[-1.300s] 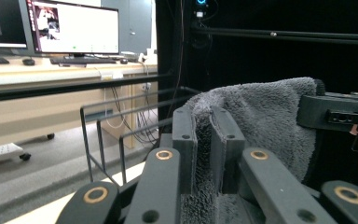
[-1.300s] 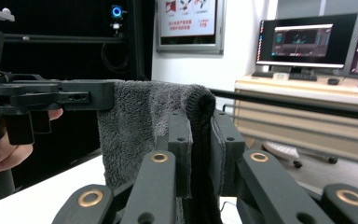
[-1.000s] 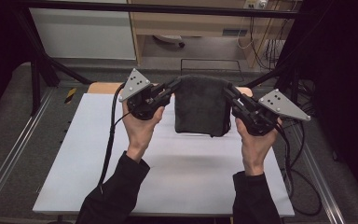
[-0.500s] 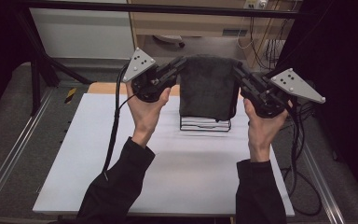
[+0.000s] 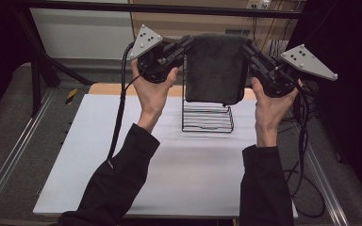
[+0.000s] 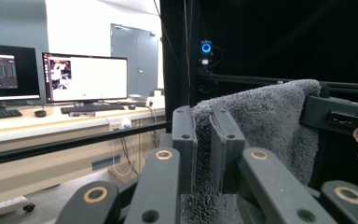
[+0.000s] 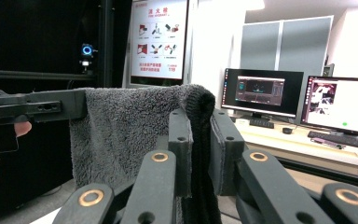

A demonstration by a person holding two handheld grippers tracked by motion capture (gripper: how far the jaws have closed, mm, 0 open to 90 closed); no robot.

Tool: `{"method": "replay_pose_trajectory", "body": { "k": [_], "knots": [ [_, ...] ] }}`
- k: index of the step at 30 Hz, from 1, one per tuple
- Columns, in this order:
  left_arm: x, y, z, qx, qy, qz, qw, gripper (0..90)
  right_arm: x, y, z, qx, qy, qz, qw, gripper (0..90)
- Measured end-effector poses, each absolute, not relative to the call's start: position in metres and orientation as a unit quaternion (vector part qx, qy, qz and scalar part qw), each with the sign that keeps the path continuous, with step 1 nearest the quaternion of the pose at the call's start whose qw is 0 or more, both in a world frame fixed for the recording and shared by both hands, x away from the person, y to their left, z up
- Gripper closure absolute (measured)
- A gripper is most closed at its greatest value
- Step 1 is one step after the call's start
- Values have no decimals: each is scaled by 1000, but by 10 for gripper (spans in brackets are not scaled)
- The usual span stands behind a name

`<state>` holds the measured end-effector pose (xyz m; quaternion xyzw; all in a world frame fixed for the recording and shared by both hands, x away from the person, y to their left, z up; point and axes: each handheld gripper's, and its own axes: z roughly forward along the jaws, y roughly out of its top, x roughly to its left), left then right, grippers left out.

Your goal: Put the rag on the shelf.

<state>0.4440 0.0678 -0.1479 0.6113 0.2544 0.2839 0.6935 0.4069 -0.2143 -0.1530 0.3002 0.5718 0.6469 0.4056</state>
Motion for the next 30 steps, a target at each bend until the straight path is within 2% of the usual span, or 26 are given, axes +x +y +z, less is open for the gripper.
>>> {"method": "replay_pose_trajectory", "body": {
  "k": [30],
  "knots": [
    [494,55,-103,597,284,279,697,811,467,-222,-108,304,564,650,409,812]
  ]
}}
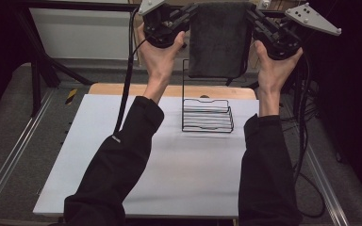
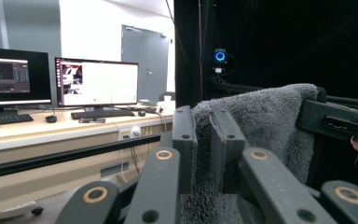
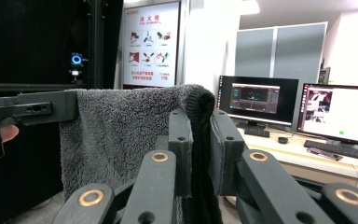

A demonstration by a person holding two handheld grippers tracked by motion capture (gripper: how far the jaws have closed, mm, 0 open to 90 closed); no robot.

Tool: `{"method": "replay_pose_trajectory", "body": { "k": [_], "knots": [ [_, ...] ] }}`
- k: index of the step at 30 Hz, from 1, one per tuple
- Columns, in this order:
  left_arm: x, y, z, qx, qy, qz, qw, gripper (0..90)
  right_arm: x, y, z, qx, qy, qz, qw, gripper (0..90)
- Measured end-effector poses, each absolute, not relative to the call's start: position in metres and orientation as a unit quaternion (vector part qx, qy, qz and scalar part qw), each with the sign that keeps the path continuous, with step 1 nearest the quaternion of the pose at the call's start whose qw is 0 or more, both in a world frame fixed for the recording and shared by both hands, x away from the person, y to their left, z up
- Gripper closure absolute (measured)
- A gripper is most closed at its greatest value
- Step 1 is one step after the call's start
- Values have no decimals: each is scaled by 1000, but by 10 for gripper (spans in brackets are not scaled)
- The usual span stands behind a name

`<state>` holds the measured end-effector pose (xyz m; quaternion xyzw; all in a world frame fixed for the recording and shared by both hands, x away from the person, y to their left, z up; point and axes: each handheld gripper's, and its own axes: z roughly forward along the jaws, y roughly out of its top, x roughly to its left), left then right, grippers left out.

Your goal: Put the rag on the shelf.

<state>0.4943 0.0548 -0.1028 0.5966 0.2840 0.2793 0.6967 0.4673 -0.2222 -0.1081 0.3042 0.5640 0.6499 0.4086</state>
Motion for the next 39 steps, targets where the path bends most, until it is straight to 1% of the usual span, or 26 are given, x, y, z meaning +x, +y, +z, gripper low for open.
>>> {"method": "replay_pose_trajectory", "body": {
  "k": [14,24,30,39],
  "knots": [
    [517,51,-106,604,293,296,680,811,496,-222,-111,316,568,649,396,812],
    [522,53,-128,622,294,282,669,811,502,-223,-129,326,583,636,387,812],
    [524,52,-139,636,290,284,656,811,504,-225,-140,330,595,624,385,812],
    [521,51,-159,657,285,272,643,811,498,-230,-160,347,612,607,369,811]
  ]
}}
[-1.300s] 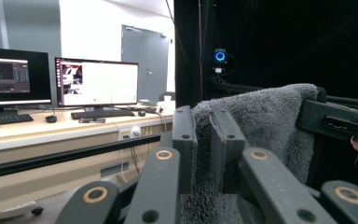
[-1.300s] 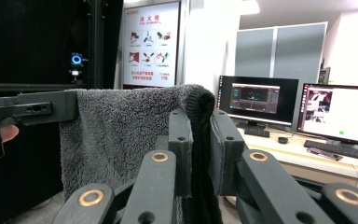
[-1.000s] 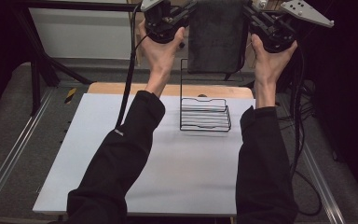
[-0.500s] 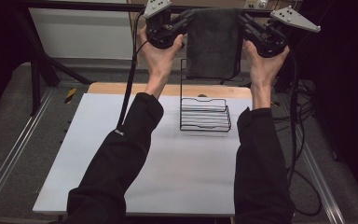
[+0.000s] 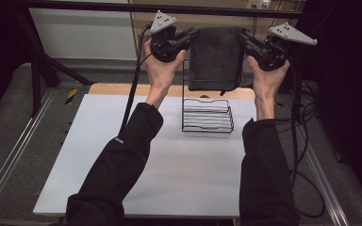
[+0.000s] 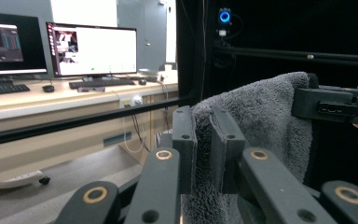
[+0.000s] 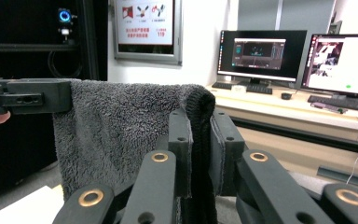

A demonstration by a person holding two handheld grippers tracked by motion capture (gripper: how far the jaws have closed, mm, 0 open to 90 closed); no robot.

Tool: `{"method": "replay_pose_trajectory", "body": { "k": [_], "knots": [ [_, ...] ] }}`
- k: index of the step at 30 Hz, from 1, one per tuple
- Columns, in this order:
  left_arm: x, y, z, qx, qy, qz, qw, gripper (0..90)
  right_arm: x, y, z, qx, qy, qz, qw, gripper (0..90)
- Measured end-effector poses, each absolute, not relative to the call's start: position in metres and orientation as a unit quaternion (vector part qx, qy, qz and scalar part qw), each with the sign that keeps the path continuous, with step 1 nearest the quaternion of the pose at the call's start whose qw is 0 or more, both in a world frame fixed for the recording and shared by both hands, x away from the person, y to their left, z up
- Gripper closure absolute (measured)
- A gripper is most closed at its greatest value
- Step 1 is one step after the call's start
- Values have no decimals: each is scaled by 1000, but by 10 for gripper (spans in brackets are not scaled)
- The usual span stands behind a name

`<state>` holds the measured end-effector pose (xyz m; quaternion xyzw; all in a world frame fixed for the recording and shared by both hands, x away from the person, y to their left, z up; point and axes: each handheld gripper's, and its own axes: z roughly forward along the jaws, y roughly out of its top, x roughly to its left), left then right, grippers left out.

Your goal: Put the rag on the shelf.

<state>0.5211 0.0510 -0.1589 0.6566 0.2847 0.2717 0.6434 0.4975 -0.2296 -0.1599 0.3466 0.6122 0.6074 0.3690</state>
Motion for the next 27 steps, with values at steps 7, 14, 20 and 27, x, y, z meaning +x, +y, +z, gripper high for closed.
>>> {"method": "replay_pose_trajectory", "body": {
  "k": [7,14,20,27],
  "knots": [
    [516,51,-171,672,279,269,631,811,492,-233,-175,354,619,604,357,812],
    [513,51,-184,680,278,256,628,811,489,-234,-190,355,626,599,351,812],
    [509,50,-190,685,272,252,628,811,487,-237,-198,357,631,594,348,812],
    [502,51,-191,688,265,251,627,811,481,-237,-201,352,636,592,348,811]
  ]
}}
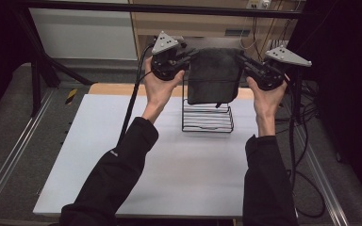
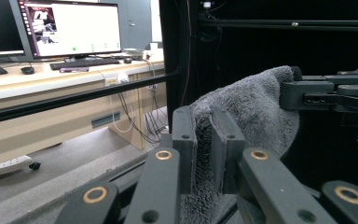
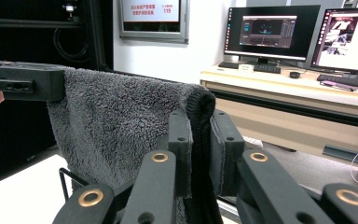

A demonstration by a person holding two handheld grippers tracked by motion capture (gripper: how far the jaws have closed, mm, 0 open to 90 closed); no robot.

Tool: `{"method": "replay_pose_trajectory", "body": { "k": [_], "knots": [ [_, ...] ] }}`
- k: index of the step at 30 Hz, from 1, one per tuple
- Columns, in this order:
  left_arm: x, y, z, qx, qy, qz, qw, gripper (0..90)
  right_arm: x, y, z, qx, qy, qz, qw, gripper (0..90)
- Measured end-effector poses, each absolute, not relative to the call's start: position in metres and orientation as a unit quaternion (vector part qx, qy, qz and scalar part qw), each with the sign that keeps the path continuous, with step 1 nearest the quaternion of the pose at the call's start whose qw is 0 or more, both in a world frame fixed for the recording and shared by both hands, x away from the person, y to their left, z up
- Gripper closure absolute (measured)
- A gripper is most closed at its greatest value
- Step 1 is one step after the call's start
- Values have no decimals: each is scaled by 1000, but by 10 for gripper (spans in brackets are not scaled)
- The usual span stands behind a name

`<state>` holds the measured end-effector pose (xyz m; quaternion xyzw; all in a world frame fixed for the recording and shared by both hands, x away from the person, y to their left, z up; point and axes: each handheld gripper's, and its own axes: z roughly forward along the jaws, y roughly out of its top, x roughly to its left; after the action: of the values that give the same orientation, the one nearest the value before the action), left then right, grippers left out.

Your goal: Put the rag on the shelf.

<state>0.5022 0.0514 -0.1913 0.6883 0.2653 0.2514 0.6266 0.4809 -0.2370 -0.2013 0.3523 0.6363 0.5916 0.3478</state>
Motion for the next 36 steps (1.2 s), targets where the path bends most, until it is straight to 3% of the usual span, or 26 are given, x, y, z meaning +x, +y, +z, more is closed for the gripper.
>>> {"method": "replay_pose_trajectory", "body": {
  "k": [36],
  "knots": [
    [474,55,-209,711,251,247,608,810,458,-237,-215,332,660,575,351,810]
  ]
}}
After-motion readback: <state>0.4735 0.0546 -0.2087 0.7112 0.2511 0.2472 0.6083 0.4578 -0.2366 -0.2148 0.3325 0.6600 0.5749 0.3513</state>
